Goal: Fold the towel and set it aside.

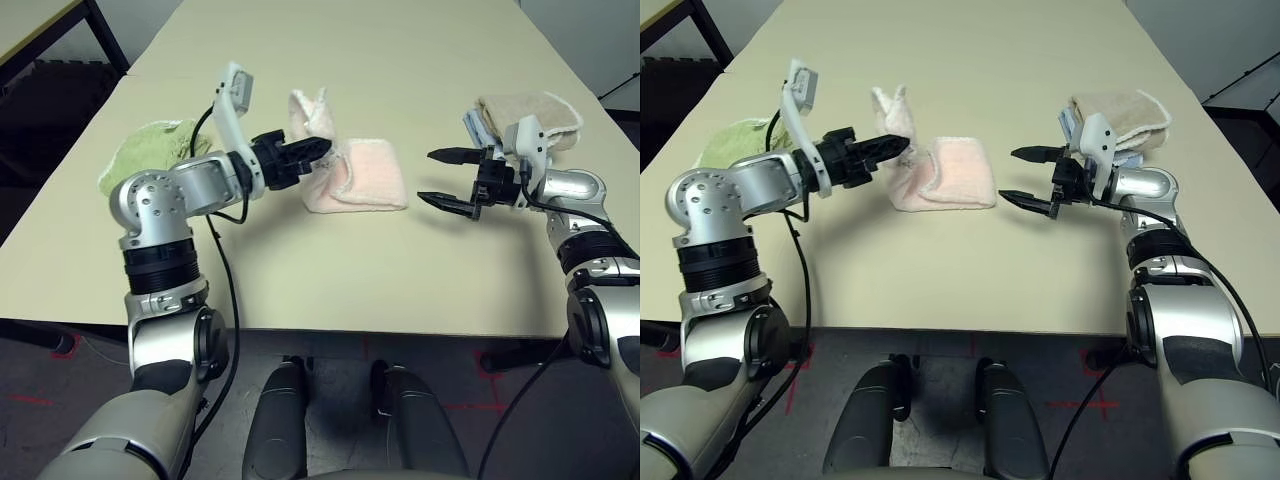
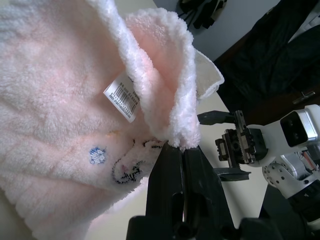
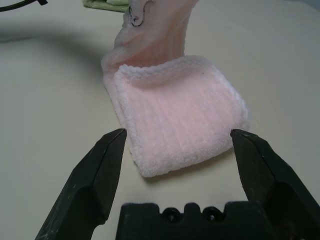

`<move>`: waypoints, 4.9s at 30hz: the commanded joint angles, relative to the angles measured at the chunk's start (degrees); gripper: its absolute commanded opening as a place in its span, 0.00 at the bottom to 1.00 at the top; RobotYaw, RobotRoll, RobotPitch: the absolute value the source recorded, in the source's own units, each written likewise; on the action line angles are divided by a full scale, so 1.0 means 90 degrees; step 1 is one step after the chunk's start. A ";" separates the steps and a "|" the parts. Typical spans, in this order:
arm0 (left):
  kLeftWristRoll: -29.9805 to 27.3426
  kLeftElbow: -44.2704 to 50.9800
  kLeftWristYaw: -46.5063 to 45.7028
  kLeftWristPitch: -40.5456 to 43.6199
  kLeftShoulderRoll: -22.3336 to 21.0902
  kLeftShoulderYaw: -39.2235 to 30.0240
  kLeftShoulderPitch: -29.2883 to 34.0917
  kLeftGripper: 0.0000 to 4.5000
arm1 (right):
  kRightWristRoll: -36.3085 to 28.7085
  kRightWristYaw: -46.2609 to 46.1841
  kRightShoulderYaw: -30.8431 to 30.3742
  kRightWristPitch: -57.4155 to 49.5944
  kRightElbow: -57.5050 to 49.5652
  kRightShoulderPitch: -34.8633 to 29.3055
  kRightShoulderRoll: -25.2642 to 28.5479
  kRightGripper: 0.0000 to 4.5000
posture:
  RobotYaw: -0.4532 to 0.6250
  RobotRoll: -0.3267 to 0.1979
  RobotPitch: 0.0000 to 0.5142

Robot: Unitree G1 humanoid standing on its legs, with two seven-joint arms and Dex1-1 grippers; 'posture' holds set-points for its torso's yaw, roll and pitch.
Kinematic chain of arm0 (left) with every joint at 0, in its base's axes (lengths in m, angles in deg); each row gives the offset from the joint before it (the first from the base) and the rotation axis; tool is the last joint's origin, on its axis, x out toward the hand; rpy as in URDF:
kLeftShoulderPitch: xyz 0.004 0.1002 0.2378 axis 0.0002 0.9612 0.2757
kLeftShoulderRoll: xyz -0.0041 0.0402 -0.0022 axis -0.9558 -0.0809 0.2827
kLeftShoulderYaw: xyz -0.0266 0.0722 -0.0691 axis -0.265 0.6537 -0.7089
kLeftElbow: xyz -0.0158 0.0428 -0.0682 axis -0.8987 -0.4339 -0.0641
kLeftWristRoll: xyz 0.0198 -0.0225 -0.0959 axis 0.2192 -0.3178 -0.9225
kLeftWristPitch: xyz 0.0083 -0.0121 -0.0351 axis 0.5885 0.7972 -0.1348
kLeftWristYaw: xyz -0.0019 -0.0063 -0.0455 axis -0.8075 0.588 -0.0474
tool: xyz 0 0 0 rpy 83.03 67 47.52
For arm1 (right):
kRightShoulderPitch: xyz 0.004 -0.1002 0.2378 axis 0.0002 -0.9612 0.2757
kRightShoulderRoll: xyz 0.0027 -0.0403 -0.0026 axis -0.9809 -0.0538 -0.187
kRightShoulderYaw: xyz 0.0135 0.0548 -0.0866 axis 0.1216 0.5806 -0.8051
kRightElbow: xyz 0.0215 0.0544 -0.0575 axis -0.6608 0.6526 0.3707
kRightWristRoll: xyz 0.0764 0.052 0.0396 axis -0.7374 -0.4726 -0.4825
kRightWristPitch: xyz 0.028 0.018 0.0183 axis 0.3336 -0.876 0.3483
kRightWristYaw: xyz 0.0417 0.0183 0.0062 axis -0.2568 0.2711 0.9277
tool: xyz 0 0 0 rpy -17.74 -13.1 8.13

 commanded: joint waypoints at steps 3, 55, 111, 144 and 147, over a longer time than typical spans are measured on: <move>0.0232 -0.0370 0.0318 -0.0283 0.0234 0.0555 -0.0303 0.01 | 0.0048 -0.0095 0.0038 -0.0027 0.0106 -0.0026 0.0111 1.00 | 0.49 0.62 0.26; 0.2416 0.0248 0.3340 -0.2722 -0.2224 0.2581 0.0832 1.00 | -0.0017 0.0079 -0.0009 -0.1670 0.0149 0.0294 -0.0114 1.00 | 0.50 0.62 0.26; 0.3207 -0.2800 0.5545 -0.7564 -0.1901 0.1754 0.0873 0.01 | -0.0155 0.0185 0.0239 -0.0938 0.0162 0.0272 -0.0067 0.00 | 0.46 0.62 0.29; 0.4883 -0.5714 0.4516 -0.8082 -0.0600 0.2427 -0.0469 0.01 | 0.1416 -0.2743 -0.0768 -0.1694 0.0633 0.0318 -0.1198 0.00 | 0.47 0.62 0.47; 0.5041 -0.5834 0.4494 -0.8107 -0.0626 0.2526 -0.0421 0.01 | 0.1401 -0.2733 -0.0814 -0.1746 0.0598 0.0212 -0.1219 0.00 | 0.46 0.62 0.47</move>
